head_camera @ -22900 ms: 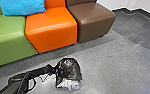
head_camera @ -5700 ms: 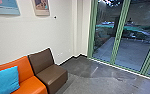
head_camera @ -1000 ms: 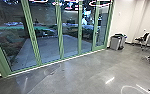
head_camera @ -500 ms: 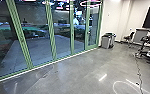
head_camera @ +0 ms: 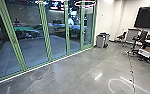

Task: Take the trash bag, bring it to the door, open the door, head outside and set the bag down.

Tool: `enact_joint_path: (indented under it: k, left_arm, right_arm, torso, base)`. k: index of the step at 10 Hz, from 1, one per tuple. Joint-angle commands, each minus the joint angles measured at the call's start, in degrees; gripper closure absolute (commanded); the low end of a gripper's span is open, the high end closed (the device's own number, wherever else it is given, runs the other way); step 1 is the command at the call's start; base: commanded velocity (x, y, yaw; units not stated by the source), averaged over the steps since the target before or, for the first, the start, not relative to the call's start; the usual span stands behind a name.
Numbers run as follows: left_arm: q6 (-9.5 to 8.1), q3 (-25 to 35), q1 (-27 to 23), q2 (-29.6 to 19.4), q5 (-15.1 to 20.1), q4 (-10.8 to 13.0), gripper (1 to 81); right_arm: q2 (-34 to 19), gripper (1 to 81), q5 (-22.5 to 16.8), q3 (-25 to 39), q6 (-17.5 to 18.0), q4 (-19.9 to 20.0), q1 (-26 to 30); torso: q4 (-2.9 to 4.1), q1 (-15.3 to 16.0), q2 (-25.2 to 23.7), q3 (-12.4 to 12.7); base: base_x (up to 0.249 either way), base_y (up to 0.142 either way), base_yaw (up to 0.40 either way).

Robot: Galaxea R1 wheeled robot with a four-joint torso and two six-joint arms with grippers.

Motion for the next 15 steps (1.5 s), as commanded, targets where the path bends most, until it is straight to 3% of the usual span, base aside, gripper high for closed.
enact_joint_path:
  k: [1, 8, 15]
  left_arm:
    - [0.19, 0.1, -3.4, -1.2, 4.4, -0.5, 81.1]
    - [0.19, 0.1, -3.4, -1.1, 4.5, -0.5, 81.1]
    - [0.19, 0.1, -3.4, -0.9, 4.4, -0.5, 81.1]
  right_arm:
    - [-0.7, 1.0, -3.2, 0.6, -0.3, -0.6, 2.4]
    - [-0.7, 1.0, -3.1, 0.4, -0.3, -0.6, 2.3]
    - [-0.7, 1.0, -3.2, 0.4, -0.2, -0.2, 2.4]
  torso:
    - [0.0, 0.0, 0.0, 0.0]
    - [0.0, 0.0, 0.0, 0.0]
    - [0.0, 0.0, 0.0, 0.0]
  base:
    - [0.0, 0.0, -0.127]
    - [0.0, 0.0, -0.105]
    - [0.0, -0.028, 0.0]
